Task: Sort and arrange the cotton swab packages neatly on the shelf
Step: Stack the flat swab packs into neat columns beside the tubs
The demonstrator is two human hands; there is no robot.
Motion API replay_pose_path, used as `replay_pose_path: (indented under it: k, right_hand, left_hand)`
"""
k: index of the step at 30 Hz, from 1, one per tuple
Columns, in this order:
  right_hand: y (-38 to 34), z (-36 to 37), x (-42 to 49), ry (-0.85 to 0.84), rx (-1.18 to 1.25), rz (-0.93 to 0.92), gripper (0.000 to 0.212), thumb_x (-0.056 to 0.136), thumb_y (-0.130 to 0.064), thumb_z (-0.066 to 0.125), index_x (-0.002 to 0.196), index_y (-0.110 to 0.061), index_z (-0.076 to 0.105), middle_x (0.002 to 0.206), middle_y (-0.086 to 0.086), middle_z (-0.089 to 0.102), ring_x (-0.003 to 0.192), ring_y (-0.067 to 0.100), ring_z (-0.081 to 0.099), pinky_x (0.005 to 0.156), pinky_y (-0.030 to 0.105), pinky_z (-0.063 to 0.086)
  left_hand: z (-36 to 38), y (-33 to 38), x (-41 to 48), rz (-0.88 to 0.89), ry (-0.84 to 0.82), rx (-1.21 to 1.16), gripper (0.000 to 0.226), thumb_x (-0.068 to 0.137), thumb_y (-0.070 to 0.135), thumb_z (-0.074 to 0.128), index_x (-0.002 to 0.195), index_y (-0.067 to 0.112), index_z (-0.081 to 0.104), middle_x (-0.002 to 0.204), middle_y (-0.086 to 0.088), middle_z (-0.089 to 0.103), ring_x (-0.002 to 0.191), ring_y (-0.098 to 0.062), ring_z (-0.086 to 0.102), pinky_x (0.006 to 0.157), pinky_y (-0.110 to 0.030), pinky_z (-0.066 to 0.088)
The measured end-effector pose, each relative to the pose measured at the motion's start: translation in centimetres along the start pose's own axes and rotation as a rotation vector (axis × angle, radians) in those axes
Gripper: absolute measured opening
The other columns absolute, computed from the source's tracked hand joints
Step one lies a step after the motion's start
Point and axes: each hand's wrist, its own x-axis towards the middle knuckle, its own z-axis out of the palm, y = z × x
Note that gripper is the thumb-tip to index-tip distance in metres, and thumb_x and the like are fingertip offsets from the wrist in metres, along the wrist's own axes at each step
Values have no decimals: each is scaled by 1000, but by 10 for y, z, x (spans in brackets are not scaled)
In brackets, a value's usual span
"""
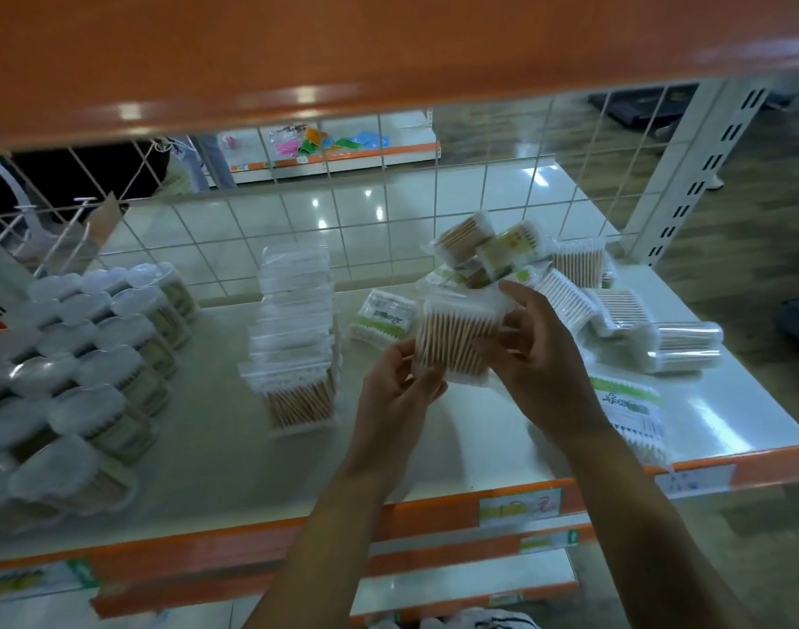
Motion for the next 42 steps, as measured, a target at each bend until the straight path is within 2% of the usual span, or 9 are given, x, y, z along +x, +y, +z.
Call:
replay_pose_path:
  k: [3, 7, 11, 13, 17, 20, 23, 36, 42]
  right_hand:
    - [-12, -2, 12, -20, -104, -106, 63, 79, -8, 70, 133, -24, 44, 109, -8, 59, 93, 1, 61, 74, 16, 53]
    - [-32, 1, 42, -152, -496, -271, 59, 73, -20, 78, 126, -17, 54, 121, 4, 55, 104, 16, 53, 86, 30, 47]
    - [-54, 8, 78, -189, -715, -329, 43, 74, -23, 76, 113, -16, 59, 114, 8, 57, 99, 20, 50, 77, 25, 33]
    - [-62, 13, 94, -165, -748, -360, 37, 78, -21, 72, 112, -16, 58, 111, 8, 62, 99, 22, 55, 76, 25, 36]
    - [-68, 38, 121, -128, -754, -411, 35, 83, -18, 69, 116, -15, 58, 117, 12, 56, 102, 21, 51, 77, 23, 32]
    - [-62, 68, 136, -152, -772, -433, 37, 86, -14, 64, 122, -14, 57, 124, 15, 50, 110, 26, 52, 85, 26, 38]
    - [-47, 92, 148, -179, -800, -402, 36, 88, -11, 59, 124, -12, 57, 124, 18, 49, 109, 30, 55, 89, 32, 44]
    - [-14, 124, 155, -163, -864, -386, 29, 87, -6, 56, 117, -5, 59, 111, 17, 59, 98, 32, 60, 84, 37, 47]
    - [-3, 125, 157, -174, -892, -395, 21, 89, -10, 54, 108, -5, 61, 104, 15, 62, 93, 30, 62, 78, 35, 47]
  left_hand:
    - [-1, 6, 5, 82, 60, 174, 45, 76, 38, 64, 114, 15, 59, 102, 0, 68, 97, -17, 65, 89, -43, 53]
    - [1, 17, 18, 177, 173, 285, 21, 85, 28, 62, 106, 22, 61, 93, 4, 68, 88, -15, 66, 83, -46, 55]
    - [7, 19, 35, 244, 318, 419, 17, 89, 21, 61, 106, 22, 60, 85, 13, 65, 78, 2, 62, 64, -16, 49]
    - [9, 13, 47, 224, 367, 520, 28, 89, 19, 60, 116, 17, 54, 104, 8, 64, 99, -2, 61, 74, -11, 45]
    - [10, -6, 66, 139, 258, 1026, 65, 88, 24, 55, 143, 4, 28, 149, -17, 31, 138, -29, 27, 113, -37, 27]
    - [7, -15, 79, 139, 171, 1273, 71, 89, 24, 52, 148, 6, 17, 157, -17, 11, 146, -28, 3, 118, -37, 8]
    - [4, -22, 85, 103, 118, 1467, 74, 93, 33, 46, 149, 4, 6, 158, -17, 2, 146, -30, -3, 118, -41, 5]
    - [-13, -35, 78, 275, 111, 1437, 68, 88, 33, 55, 144, 6, 28, 153, -15, 26, 142, -29, 21, 117, -40, 15]
    - [-17, -42, 74, 402, 197, 1410, 61, 65, 27, 74, 119, 6, 56, 122, -15, 59, 115, -32, 55, 98, -40, 43]
